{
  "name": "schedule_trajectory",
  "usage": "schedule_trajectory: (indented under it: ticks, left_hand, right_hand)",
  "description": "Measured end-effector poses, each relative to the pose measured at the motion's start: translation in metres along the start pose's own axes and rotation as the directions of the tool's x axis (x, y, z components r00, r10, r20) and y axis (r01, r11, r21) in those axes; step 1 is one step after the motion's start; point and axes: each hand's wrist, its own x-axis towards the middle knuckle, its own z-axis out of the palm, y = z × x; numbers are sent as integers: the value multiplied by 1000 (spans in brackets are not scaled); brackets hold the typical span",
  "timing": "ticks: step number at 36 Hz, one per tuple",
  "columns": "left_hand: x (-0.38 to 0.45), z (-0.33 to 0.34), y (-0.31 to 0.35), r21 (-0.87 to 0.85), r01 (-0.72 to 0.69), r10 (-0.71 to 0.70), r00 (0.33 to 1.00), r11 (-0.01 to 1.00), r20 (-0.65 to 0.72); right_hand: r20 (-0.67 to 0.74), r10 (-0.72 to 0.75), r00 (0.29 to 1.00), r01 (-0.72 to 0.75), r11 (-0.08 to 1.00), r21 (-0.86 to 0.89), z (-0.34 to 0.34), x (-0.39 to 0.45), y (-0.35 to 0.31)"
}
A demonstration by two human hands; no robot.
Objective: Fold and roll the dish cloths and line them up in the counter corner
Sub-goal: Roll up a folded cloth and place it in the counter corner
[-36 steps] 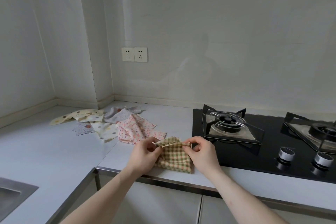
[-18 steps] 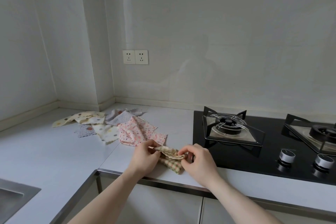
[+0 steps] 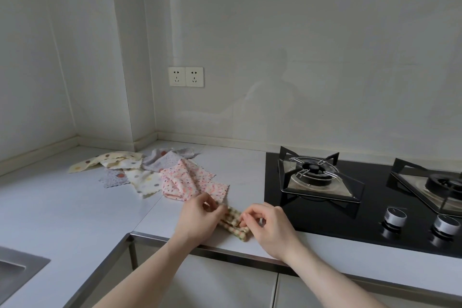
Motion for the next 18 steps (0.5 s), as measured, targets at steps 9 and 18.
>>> schedule_trajectory:
  ticks: [9,18]
  left_hand:
    - [-2,4,-12,125,-59,49,995,990,83]
    - [2,7,-16,193,-58,37,993,979,108]
  right_hand:
    - [-76,76,994,-82,993,-83,7,6,15]
    - [-73,98,993,-118,917,-380,17,10,23]
